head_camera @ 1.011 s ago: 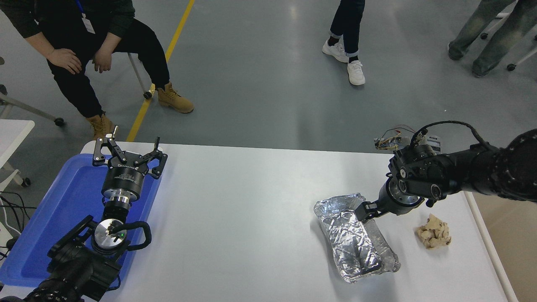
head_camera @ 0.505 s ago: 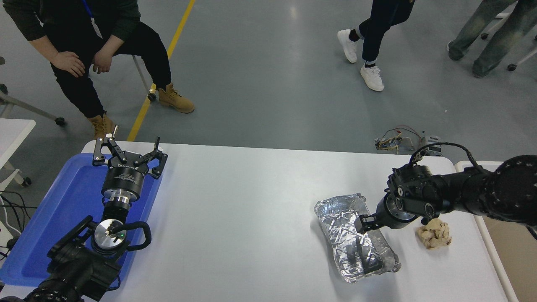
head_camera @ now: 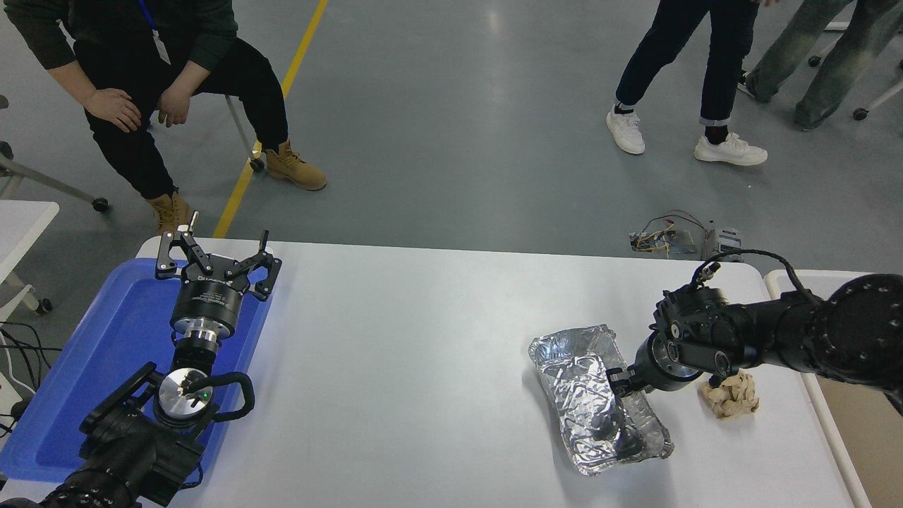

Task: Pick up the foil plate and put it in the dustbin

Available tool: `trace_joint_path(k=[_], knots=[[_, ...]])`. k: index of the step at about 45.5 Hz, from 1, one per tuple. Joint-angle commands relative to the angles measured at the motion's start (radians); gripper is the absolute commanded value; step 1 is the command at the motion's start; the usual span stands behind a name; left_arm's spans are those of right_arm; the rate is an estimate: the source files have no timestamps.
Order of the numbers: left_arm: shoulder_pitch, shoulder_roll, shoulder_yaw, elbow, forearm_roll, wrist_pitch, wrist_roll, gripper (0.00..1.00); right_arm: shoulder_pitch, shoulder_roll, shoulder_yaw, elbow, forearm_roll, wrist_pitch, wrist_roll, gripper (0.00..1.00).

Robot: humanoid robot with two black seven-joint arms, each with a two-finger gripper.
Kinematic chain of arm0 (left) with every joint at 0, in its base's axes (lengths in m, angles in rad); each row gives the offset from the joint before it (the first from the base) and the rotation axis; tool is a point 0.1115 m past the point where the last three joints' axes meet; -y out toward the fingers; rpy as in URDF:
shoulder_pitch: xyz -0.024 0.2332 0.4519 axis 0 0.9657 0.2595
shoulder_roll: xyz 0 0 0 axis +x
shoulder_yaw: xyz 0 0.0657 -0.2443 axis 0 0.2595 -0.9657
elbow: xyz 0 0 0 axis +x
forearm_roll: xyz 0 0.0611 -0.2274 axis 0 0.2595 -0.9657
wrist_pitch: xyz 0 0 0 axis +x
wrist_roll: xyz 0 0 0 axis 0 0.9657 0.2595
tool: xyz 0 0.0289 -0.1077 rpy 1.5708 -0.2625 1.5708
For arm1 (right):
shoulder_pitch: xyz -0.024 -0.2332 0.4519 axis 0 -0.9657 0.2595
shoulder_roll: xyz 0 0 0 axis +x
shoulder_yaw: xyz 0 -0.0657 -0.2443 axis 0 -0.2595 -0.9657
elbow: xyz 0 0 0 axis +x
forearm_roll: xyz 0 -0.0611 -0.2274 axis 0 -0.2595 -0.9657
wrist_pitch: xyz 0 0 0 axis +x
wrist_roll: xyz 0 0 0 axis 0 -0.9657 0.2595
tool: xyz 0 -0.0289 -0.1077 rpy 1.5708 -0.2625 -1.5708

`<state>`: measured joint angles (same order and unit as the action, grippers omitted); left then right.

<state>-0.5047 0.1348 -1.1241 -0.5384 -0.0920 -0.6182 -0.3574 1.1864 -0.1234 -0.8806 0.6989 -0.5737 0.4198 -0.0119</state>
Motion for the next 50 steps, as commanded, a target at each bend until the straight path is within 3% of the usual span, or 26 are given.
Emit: trace_joint_path(k=[1, 20, 50], knots=[[0.000, 0.000, 0.001, 0.000, 0.000, 0.000, 0.000, 1.00, 0.010, 0.010, -0.001, 0.001, 0.000, 0.002, 0.029, 0.00], [0.000, 0.000, 0.001, 0.000, 0.000, 0.000, 0.000, 1.00, 0.088, -0.007, -0.017, 0.036, -0.026, 0.011, 0.066, 0.00], [0.000, 0.000, 0.000, 0.000, 0.000, 0.000, 0.000, 1.00, 0.576, -0.294, -0.090, 0.421, -0.022, 0.175, 0.066, 0.00]])
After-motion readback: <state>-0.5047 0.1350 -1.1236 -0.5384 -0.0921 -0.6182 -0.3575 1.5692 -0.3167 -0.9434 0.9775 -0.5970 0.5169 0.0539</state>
